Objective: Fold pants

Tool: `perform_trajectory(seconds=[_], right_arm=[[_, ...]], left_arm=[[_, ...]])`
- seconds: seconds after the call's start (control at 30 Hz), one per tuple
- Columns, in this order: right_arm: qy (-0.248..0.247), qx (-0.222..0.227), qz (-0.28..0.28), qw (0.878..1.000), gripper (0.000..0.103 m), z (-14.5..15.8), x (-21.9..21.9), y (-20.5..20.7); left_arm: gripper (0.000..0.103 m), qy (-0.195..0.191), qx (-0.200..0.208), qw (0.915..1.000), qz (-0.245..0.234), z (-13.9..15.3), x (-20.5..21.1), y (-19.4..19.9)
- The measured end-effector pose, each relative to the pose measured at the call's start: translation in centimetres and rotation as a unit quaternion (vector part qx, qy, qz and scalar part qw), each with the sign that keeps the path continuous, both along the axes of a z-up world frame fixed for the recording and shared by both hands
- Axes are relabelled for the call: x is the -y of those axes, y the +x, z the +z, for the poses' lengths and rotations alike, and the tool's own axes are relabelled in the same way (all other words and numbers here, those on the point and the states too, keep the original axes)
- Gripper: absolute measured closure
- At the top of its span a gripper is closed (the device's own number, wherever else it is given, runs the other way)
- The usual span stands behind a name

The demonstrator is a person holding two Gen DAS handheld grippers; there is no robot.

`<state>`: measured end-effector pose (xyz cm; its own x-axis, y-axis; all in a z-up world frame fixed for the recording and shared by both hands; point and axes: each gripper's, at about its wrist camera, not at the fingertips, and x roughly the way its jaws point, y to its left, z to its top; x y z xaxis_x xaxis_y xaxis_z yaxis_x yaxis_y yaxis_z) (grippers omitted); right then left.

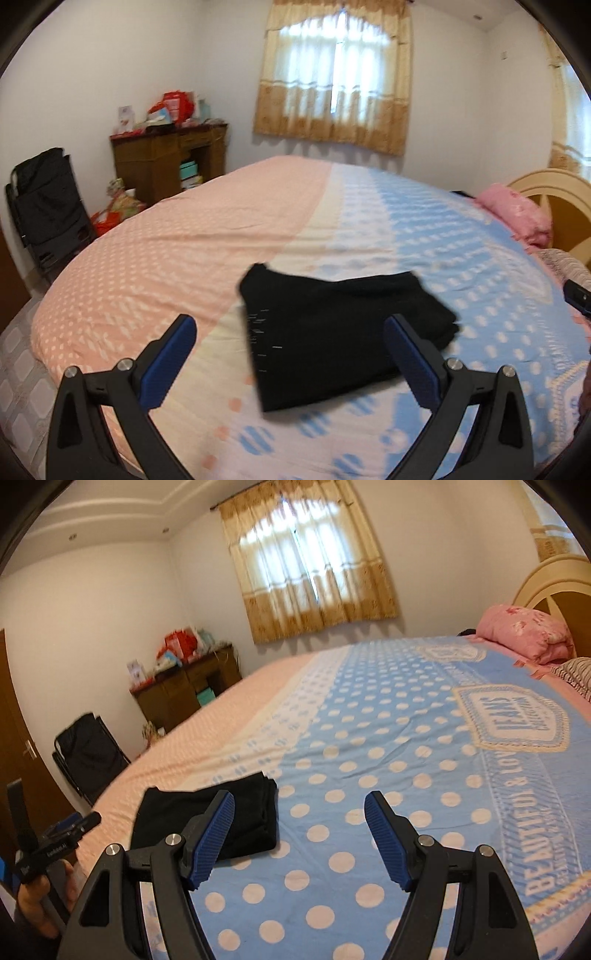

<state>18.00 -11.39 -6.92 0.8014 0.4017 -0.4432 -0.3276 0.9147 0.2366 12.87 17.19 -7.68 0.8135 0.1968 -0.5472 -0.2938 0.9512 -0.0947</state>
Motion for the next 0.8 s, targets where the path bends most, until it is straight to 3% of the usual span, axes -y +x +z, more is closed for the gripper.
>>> perform_trajectory(seconds=[0.27,0.47,0.8], right_arm=[[-0.003,0.026,0.001,1.0,0.029,1.9,0.5,-2.0],[-0.006,0.038,0.009,0.999,0.028,2.5,0.3,-2.9],[-0.012,0.039,0.01,0.999,0.028,2.3,0.1,-3.0]], left_arm=[[0.0,0.021,0.016,0.9991,-0.032,1.6,3.0,-1.6],[0.0,0.042,0.023,0.9984,-0.029,1.8,4.1,-1.9],[0.0,0.036,0.021,0.9988,-0.027,1.2,4.2,-1.9]])
